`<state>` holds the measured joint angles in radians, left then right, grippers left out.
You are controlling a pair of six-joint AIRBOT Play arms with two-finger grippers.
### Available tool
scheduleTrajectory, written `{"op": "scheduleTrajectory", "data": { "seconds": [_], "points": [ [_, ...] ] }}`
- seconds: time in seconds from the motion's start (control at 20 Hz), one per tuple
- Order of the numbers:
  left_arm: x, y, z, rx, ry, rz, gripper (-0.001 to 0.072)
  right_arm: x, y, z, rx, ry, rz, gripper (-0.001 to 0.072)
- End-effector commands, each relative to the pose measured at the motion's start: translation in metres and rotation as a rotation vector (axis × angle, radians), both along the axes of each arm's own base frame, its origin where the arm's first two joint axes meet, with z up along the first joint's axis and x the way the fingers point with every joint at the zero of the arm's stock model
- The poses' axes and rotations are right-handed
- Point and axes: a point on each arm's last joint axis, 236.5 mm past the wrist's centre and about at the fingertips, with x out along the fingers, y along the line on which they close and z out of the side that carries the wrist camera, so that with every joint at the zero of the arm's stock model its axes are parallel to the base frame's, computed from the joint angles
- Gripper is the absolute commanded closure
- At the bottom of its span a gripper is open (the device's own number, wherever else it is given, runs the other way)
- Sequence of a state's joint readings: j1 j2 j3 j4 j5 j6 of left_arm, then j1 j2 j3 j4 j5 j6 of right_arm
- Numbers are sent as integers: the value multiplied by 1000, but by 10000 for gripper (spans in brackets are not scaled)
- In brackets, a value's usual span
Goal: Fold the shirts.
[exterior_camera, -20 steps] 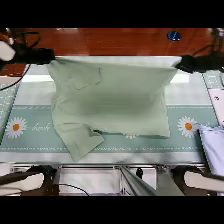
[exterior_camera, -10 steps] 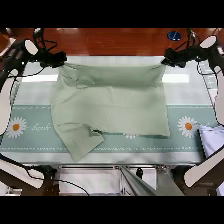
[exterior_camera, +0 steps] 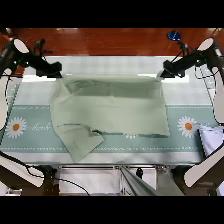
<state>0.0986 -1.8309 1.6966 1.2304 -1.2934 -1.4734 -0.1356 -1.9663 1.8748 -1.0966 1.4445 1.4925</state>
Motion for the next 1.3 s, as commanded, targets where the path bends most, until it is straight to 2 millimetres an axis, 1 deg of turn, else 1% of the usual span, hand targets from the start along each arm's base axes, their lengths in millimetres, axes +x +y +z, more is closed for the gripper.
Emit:
{"op": "scheduleTrajectory", "data": {
  "seconds": [0.0, 0.05, 0.1, 0.3, 0.35, 0.4, 0.45, 0.5, 0.55, 0.6, 0.7, 0.8, 0.85, 0.9, 0.95, 1.0, 1.05, 1.1, 1.15, 1.2, 1.25],
  "points": [
    [-50, -5, -37, -32, 194, -48, 688, -29, 6, -25, -47, 106, 59, 689],
    [-57, -5, -44, -33, 214, -59, 688, -29, 10, -28, -48, 108, 56, 689],
    [-62, -3, -48, -29, 231, -61, 689, -29, 9, -30, -58, 115, 46, 689],
    [-64, 1, -47, -30, 239, -55, 689, -35, 6, -31, -73, 144, 43, 689],
    [-66, 0, -47, -32, 245, -57, 688, -33, 7, -31, -71, 137, 40, 688],
    [-70, 0, -46, -35, 262, -63, 687, -33, 10, -31, -70, 138, 40, 642],
    [-76, -1, -45, -40, 287, -67, 617, -35, 12, -31, -69, 148, 39, 333],
    [-83, -2, -42, -45, 317, -76, 270, -38, 13, -30, -68, 158, 49, 89],
    [-90, -2, -39, -50, 348, -69, 15, -42, 12, -26, -66, 169, 54, 90],
    [-99, -3, -34, -58, 379, -77, 3, -46, 10, -19, -65, 173, 56, 91],
    [-111, -4, -23, -66, 420, -88, 3, -48, 3, 6, -78, 139, 51, 91],
    [-119, -4, -8, -61, 393, -86, 3, -53, -11, 34, -133, 78, 38, 90],
    [-124, -3, -1, -57, 364, -76, 3, -58, -19, 44, -164, 42, 17, 90],
    [-132, 1, 5, -49, 323, -70, 3, -65, -25, 50, -174, 9, -11, 91],
    [-142, 7, 8, -38, 284, -47, 3, -77, -30, 52, -177, -23, -45, 91],
    [-156, 17, 9, -34, 248, -4, 3, -92, -34, 49, -172, -46, -78, 91],
    [-174, 30, 8, -31, 222, 62, 3, -111, -35, 43, -155, -63, -120, 91],
    [-193, 43, 5, -35, 207, 135, 3, -130, -31, 36, -124, -81, -150, 91],
    [-216, 56, -1, -46, 201, 219, 3, -153, -22, 29, -68, -86, -200, 89],
    [-236, 62, -6, -77, 195, 305, 3, -173, -10, 25, -1, -97, -234, 89],
    [-251, 60, -12, -136, 182, 390, 3, -189, 4, 22, 65, -130, -260, 87]
  ]
}}
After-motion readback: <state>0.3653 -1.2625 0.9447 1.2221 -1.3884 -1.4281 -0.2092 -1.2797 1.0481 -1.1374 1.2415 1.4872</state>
